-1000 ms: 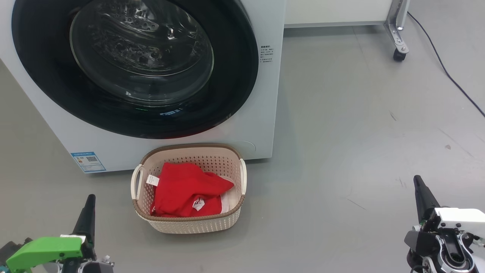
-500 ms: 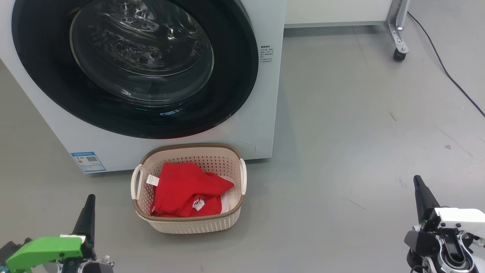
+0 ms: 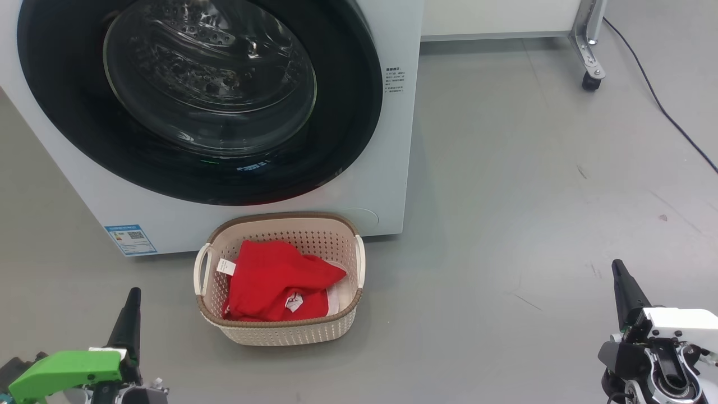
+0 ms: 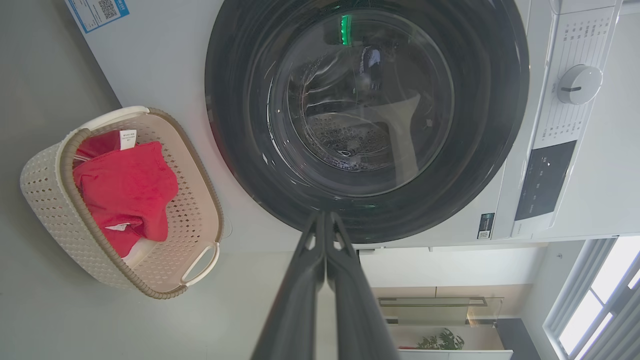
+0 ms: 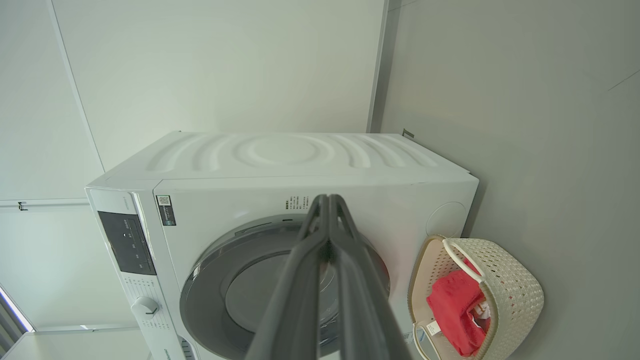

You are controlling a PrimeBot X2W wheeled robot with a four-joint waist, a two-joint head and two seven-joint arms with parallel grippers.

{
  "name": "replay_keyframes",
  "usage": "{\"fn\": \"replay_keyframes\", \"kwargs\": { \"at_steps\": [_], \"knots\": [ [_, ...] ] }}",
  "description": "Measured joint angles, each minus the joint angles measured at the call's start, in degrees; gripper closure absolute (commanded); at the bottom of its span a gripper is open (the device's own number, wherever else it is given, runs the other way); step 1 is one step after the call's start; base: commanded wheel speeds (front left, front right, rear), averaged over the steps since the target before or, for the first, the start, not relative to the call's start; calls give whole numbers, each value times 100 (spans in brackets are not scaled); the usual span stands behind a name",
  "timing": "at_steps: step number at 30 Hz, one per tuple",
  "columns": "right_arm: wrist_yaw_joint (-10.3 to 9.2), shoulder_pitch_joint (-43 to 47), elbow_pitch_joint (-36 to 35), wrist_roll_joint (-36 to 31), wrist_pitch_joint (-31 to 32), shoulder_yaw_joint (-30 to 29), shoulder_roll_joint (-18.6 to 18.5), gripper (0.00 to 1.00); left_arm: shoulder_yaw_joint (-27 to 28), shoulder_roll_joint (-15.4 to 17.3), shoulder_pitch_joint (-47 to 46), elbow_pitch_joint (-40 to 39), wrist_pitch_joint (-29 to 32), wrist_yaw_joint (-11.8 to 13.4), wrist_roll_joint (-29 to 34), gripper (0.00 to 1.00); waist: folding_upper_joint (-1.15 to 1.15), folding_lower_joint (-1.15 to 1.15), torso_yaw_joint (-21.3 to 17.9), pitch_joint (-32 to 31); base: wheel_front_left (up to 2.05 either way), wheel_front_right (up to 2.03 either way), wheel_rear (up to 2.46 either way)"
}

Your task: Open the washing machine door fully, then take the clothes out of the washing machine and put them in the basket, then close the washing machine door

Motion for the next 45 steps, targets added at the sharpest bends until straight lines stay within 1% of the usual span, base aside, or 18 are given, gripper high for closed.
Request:
{"fn": "replay_keyframes", "kwargs": {
  "at_steps": [45],
  "knots": [
    [0, 0, -1, -26, 7, -25, 9, 100, 11, -12, 0, -1, 1, 0, 1, 100, 0, 0, 0, 0, 0, 0, 0]
  ]
}}
